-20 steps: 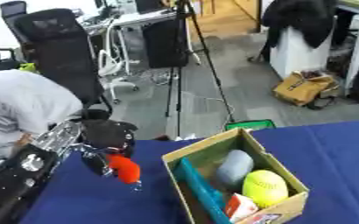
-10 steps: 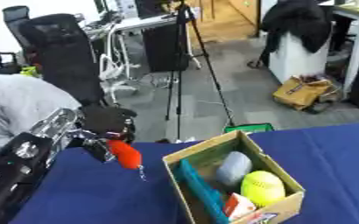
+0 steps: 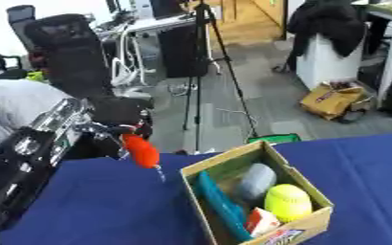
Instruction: Pick up objects on the table and place them in the box.
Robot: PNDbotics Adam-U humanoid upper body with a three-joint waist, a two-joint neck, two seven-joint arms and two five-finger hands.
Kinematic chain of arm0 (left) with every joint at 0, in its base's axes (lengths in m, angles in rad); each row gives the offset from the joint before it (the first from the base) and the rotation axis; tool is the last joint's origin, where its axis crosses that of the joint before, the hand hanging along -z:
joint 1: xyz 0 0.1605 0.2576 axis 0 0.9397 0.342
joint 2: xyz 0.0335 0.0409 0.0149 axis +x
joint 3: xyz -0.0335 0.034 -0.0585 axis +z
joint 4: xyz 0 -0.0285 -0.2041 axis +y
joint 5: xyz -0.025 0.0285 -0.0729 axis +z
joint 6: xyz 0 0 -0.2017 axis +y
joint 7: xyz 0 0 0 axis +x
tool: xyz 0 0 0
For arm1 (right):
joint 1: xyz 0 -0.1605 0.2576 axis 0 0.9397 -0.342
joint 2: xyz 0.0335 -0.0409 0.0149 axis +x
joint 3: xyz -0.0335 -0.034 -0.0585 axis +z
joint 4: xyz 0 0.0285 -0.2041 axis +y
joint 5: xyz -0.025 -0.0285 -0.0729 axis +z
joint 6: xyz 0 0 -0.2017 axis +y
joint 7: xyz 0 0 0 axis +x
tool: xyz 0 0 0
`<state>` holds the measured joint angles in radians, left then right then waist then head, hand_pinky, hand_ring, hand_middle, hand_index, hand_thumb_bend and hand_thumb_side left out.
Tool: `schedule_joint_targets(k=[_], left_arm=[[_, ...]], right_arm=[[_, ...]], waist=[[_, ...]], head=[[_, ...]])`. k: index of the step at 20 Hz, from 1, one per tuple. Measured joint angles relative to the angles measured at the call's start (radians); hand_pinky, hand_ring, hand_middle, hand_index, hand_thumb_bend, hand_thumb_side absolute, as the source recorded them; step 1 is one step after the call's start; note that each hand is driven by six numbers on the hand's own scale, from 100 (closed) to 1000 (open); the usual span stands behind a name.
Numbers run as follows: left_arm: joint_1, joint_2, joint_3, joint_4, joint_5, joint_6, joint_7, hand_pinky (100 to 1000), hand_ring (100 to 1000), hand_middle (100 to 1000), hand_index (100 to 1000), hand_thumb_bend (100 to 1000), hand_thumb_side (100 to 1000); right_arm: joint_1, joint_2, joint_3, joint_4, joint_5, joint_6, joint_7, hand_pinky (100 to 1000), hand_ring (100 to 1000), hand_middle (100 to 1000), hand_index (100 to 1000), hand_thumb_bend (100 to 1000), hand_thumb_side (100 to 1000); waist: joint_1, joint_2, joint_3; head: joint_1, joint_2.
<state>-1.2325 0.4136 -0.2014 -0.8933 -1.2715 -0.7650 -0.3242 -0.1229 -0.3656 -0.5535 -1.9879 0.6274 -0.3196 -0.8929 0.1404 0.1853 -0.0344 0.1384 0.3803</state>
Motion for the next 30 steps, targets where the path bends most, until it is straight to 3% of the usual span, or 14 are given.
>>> schedule_joint_targets(k=[7, 18, 30], left_arm=[[-0.035, -0.045, -0.017, -0.056, 0.088, 0.034, -0.044, 1000, 624, 411, 551, 297, 288], [-0.099, -0.134, -0.020, -0.096, 0.126, 0.062, -0.073, 1000, 609, 414, 553, 344, 283], [-0.126, -0.219, -0.030, -0.049, -0.020, 0.051, -0.053, 1000, 613, 420, 554, 410, 330]], right_arm=[[0.001, 0.000, 0.000, 0.000, -0.005, 0.002, 0.000, 758, 690, 563, 576, 100, 476], [0.004, 0.000, 0.004, 0.000, -0.009, 0.003, -0.001, 758, 691, 562, 576, 100, 479], [-0.009, -0.002, 0.012, 0.000, -0.016, 0.001, 0.001, 758, 691, 562, 576, 100, 478]], waist=[[0.000, -0.007, -0.001], [0.005, -0.012, -0.021], [0.015, -0.006, -0.055]], head=[[-0.001, 0.010], [0.013, 0.015], [0.030, 0.004]])
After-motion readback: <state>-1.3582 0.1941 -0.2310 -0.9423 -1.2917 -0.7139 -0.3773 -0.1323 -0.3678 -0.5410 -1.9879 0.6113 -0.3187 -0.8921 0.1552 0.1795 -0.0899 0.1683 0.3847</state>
